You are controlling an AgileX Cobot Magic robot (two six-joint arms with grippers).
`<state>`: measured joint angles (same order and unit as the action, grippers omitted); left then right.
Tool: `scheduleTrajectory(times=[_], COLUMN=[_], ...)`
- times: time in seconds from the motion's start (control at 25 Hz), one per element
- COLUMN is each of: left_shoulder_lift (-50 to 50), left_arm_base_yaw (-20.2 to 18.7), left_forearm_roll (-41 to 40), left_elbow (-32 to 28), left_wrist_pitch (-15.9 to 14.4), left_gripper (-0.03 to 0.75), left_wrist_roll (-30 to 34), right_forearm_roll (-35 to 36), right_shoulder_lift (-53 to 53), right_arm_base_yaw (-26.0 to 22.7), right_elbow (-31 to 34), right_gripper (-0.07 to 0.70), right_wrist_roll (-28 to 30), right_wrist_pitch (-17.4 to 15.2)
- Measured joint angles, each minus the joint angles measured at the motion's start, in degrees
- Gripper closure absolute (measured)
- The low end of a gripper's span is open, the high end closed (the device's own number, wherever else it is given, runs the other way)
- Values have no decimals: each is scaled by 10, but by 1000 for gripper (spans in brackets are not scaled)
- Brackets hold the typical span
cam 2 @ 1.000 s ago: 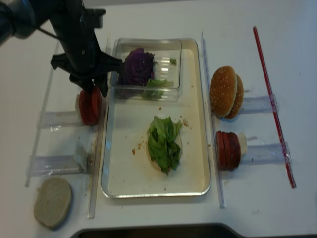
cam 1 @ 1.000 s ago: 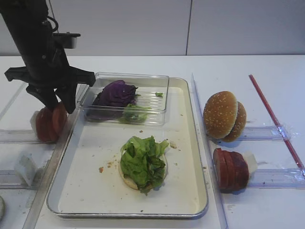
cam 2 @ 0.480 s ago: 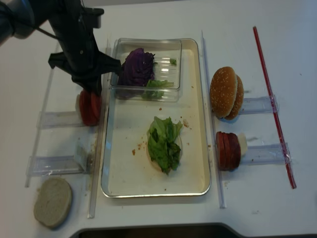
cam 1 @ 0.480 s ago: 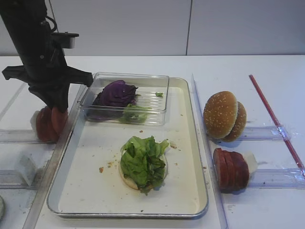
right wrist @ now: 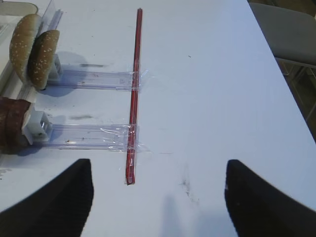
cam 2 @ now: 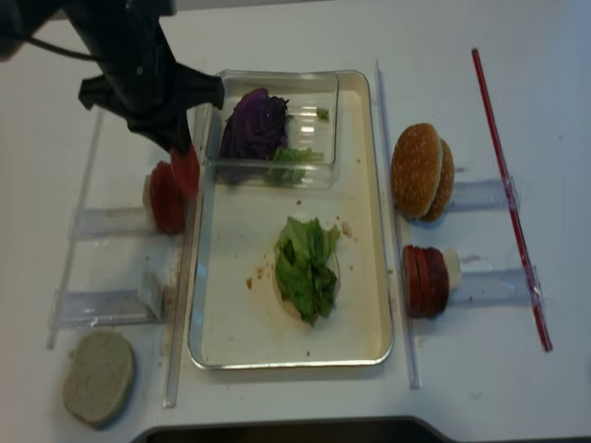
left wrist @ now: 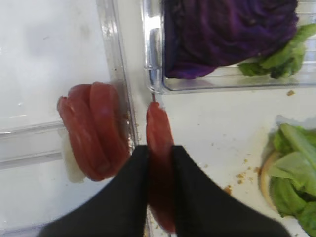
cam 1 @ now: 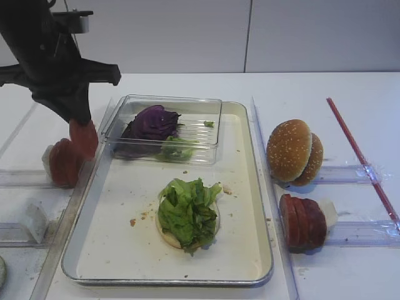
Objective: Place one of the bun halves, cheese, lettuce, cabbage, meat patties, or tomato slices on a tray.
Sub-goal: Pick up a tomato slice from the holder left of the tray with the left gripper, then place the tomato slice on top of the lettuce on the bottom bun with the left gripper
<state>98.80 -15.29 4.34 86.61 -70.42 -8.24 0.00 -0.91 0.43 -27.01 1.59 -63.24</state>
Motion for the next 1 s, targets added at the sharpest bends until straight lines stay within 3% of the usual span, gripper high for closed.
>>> scheduleTrajectory(times=[0.32,0.72,1.0], left_shoulder_lift=[-59,-84,-83], left_arm_base_yaw=[-9,-121,-144], left_forearm_roll=[144,163,167], left_elbow=[0,-68,-72], left_wrist_pitch=[-2,-2,-2], left_gripper=[638,638,639], left_wrist_roll=[25,35,42], right_forearm_roll=[0,0,0], right_shoulder_lift=[0,0,0], right_arm_base_yaw=[0,0,0], right_elbow=[0,0,0], right_gripper=[67,67,67], right_wrist_roll=[0,0,0], right_wrist_pitch=[0,0,0])
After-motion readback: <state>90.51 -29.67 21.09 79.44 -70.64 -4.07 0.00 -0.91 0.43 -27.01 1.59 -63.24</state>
